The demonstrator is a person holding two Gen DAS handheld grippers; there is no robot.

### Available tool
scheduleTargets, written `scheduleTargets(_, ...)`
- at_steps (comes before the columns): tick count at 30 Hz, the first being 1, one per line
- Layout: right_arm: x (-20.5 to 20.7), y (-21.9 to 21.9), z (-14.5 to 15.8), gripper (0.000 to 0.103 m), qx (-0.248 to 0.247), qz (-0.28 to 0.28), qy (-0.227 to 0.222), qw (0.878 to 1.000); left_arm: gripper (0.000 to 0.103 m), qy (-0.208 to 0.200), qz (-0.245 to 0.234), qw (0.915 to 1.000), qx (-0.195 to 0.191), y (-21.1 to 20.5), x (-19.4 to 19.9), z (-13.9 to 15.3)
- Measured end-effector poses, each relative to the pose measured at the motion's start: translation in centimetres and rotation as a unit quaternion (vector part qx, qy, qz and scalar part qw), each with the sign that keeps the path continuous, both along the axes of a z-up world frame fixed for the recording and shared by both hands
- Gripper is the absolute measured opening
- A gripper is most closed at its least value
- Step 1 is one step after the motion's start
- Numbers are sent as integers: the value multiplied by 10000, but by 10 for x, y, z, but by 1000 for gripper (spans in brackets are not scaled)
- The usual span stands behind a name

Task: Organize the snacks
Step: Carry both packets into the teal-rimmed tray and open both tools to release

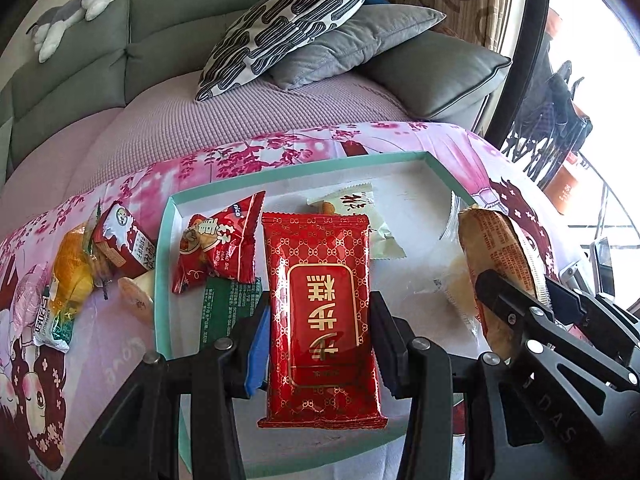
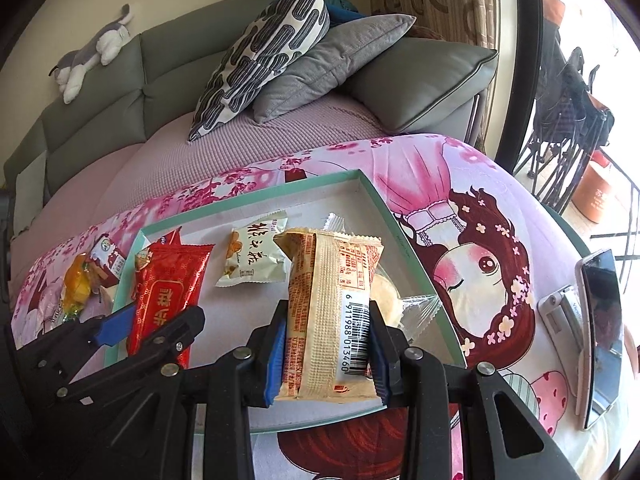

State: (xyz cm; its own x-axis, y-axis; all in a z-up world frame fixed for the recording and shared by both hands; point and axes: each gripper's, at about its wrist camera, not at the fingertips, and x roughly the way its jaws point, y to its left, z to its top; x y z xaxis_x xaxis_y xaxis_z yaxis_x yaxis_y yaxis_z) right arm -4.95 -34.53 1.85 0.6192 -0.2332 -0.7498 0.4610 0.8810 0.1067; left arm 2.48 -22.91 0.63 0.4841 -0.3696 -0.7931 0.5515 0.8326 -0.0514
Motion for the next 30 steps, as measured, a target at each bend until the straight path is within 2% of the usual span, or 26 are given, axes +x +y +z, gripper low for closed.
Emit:
scheduleTargets(10, 0, 2, 3, 38, -37, 68, -23, 10000, 48, 188, 108, 9998, -47, 2, 4, -2)
scheduleTargets(18, 1, 10, 9, 38, -80, 212, -111, 9997, 52, 105, 251, 9996, -110, 12, 4, 8)
scheduleTargets(30, 11, 20, 1, 39, -102, 383, 83, 9992, 62, 74, 649, 9979, -23, 34, 13, 10)
